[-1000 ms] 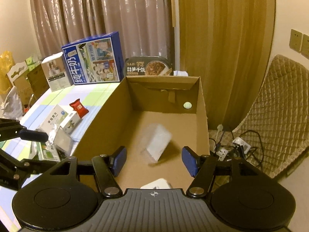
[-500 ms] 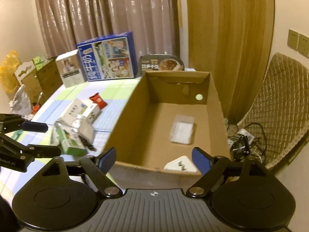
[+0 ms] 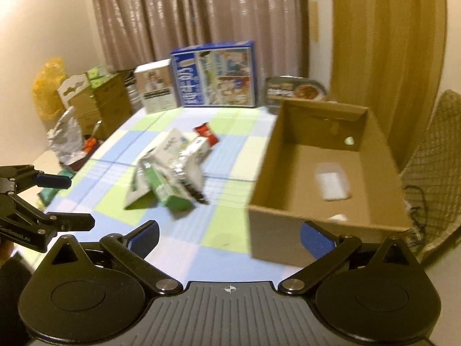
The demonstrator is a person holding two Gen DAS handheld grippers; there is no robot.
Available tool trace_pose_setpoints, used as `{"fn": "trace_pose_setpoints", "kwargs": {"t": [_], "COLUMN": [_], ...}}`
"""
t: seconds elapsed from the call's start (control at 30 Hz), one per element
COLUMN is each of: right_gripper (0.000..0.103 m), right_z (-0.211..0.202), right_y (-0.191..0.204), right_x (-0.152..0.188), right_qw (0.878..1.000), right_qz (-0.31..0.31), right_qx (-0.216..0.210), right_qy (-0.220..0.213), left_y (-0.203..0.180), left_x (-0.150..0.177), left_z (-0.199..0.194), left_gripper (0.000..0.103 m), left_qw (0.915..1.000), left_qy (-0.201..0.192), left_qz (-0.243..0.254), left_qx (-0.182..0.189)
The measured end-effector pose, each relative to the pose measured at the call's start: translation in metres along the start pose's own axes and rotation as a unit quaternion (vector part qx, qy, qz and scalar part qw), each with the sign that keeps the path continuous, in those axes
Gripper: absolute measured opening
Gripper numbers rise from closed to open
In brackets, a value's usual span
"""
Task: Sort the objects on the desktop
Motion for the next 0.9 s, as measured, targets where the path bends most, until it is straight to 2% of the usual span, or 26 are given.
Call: {"fn": "trace_pose_setpoints", "kwargs": {"t": [0.33,0.57,0.9], "right_gripper": [0.101,0.101,0.101], "right_z": [0.023,0.033,0.048], "right_y": [0.061,0.077,0.088], "right_x": [0.018,0.023,0.028], "right_qw": [0.999,0.998,0.997], "right_qz": [-0.019,-0.029,-0.052], "right_qx": [-0.041,-0.053,-0.052], "right_qy": [0.017,0.024,0.032], "left_y": [0.067,0.096,0.108], "left_x": [0.053,0.067,0.075], "left_z": [-0.033,-0.042,-0.039], "left_gripper": [0.102,0.102,0.102], "left_qw": [0.9968,0.994,0.9929], "left_qy": [0.028,0.035,0.041], "left_qz": [-0.037,-0.067,-0.075], "left_qx": [-0.065,-0.079,-0.082]}}
Point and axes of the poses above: each gripper's, at about its wrist camera, not at the fingertips, and z roughly the way its jaws point, y to its left, x to its underside, the point moved 7 cm from there along z, roughly the way its jaws point, and after that the axes turned 1 degree about z, right-handed, at the moved point
